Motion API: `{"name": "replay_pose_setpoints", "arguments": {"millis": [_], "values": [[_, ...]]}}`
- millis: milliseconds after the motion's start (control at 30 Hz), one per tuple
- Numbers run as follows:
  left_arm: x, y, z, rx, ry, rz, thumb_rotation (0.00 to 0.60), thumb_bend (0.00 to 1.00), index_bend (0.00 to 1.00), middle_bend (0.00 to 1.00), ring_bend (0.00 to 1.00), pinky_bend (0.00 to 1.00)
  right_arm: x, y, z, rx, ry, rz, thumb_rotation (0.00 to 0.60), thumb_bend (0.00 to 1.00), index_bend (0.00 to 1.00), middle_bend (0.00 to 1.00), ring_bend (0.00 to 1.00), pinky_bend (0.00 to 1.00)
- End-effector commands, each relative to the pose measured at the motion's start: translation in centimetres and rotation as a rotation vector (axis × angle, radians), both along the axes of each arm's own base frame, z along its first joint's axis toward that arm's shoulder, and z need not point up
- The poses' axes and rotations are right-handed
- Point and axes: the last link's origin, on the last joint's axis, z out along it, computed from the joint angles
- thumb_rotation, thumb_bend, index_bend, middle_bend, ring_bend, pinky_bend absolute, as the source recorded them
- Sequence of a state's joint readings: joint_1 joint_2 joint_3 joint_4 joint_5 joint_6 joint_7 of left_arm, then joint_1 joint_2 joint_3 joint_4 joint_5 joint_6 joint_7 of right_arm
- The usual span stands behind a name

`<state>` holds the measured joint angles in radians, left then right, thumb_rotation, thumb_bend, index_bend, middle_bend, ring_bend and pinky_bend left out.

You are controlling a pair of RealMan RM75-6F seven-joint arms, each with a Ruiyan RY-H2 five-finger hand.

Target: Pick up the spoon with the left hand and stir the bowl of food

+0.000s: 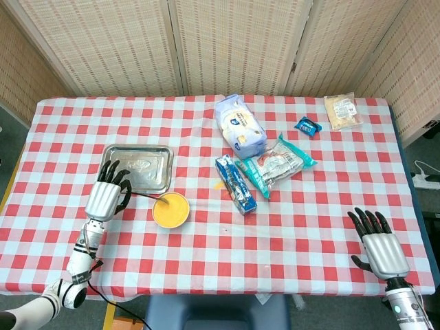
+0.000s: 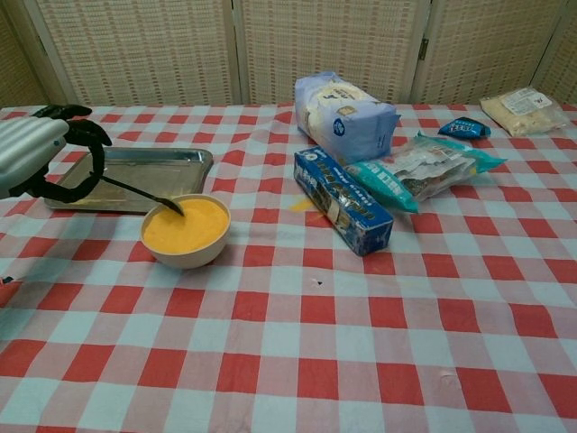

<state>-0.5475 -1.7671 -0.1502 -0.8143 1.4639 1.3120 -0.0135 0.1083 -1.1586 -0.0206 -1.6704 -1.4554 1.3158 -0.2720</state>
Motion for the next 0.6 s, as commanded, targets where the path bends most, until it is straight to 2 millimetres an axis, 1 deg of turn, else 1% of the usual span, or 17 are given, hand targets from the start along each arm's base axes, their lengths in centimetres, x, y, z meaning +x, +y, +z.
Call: {"name": "replay_pose_setpoints", "arguments": {"millis": [33, 233, 300, 367, 600], "values": [[0.0, -0.2, -0.1, 0.004, 0.02, -0.018, 0.6, 0.72, 0.83, 0.26, 0.02, 0.0, 0.0, -0.1, 0.0, 0.001, 0.001, -0.002, 0.6, 0.12, 0.0, 0.0, 0.0, 0.0], [-0.2, -0.8, -0.1, 0.002, 0.043, -0.043, 0.6, 0.72, 0.83, 0.26, 0.02, 0.0, 0.0, -0.1, -0.1, 0.004, 0.002, -0.003, 0.6, 0.12, 0.0, 0.0, 0.0, 0.0], [-0.3, -1.2, -0.1, -0.012, 0.054, -0.061, 0.6, 0.72, 0.83, 0.26, 0.02, 0.0, 0.0, -0.1, -0.2, 0.007, 0.001, 0.0, 0.6, 0.12, 0.0, 0.0, 0.0, 0.0], [-0.6, -2.0, 0.1, -0.023, 0.086, -0.092, 0.6, 0.72, 0.82, 0.26, 0.02, 0.0, 0.2, 0.0, -0.2, 0.009, 0.001, 0.006, 0.6, 0.12, 0.0, 0.0, 0.0, 0.0], [-0.9, -3.6, 0.4, -0.051, 0.112, -0.118, 0.6, 0.72, 0.82, 0.26, 0.02, 0.0, 0.3, 0.1, -0.4, 0.014, 0.001, 0.011, 0.6, 0.12, 0.0, 0.0, 0.0, 0.0]]}}
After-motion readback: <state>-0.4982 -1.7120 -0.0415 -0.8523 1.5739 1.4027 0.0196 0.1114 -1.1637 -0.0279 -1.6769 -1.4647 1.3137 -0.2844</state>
